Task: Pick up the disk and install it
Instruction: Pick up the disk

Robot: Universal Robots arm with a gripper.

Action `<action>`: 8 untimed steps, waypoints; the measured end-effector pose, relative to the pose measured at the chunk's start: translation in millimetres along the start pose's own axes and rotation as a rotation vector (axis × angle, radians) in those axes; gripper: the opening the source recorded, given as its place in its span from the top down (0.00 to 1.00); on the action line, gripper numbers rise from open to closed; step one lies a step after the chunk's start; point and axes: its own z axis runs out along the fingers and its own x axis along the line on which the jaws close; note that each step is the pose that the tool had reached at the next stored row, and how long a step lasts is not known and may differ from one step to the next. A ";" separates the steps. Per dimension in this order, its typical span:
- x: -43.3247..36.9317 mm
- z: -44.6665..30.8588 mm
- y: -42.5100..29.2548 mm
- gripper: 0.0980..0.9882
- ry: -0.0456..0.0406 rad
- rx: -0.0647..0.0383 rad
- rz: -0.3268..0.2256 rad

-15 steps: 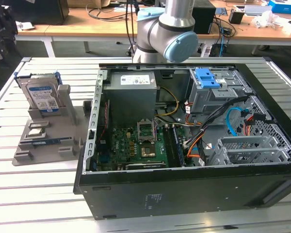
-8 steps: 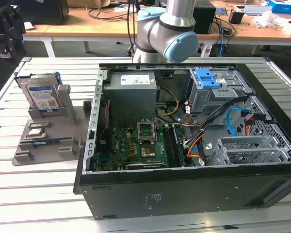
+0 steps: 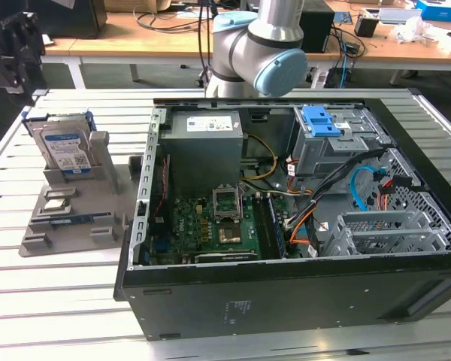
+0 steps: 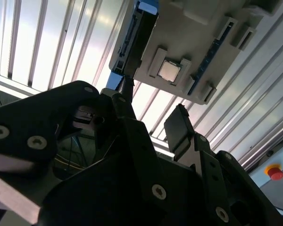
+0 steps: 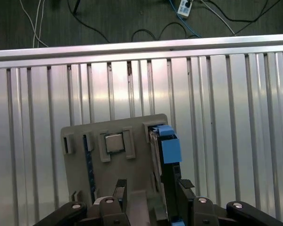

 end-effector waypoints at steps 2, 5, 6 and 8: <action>-0.1 1.4 -1.6 0.50 0.0000 0.000 0.000; -0.3 4.4 -5.1 0.50 0.0000 0.000 0.000; -0.5 5.9 -6.8 0.50 0.0001 0.000 0.000; -0.6 8.2 -8.3 0.50 0.0000 0.000 0.000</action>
